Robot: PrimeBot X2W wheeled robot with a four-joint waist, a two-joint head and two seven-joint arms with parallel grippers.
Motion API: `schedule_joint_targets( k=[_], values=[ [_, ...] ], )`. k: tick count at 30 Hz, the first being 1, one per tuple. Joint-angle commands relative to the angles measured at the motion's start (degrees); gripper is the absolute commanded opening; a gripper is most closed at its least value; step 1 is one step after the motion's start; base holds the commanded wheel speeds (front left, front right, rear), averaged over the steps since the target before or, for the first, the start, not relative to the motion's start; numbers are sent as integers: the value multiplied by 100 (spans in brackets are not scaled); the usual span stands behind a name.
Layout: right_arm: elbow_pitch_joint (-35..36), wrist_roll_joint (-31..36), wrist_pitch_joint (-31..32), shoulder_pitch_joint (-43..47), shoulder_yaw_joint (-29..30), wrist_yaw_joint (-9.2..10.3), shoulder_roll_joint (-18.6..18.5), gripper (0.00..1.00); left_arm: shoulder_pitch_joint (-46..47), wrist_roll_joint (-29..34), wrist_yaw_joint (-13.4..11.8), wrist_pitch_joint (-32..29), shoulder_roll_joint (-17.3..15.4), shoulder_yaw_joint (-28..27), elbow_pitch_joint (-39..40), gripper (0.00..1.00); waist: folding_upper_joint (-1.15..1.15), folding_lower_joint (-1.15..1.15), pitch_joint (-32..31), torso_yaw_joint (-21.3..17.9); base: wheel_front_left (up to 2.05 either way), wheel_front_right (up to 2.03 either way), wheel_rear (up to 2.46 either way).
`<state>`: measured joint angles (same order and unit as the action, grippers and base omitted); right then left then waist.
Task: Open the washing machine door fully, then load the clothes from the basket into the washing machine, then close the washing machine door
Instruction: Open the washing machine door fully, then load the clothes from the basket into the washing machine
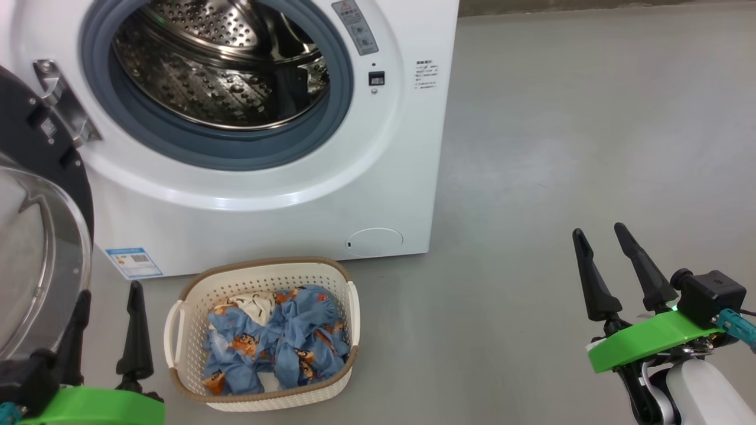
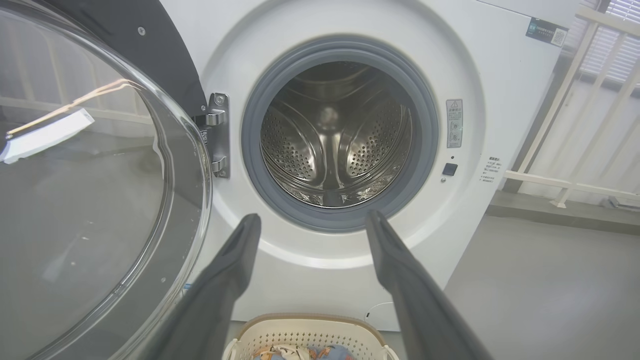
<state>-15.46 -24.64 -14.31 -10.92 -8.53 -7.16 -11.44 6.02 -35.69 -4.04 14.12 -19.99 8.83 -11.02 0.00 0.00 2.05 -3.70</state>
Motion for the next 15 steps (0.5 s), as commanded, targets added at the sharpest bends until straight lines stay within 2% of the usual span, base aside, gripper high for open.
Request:
schedule_joint_targets(
  k=[1,15],
  values=[
    [153,76,-69,47,-51,-33,-97,100,96,20,17,42,-127,-223,132,100,0,0,-4,-19,0,0,0],
    [197,162,-69,51,53,-33,-88,100,101,85,50,65,-59,-173,66,100,0,0,5,37,0,0,0]
  ],
)
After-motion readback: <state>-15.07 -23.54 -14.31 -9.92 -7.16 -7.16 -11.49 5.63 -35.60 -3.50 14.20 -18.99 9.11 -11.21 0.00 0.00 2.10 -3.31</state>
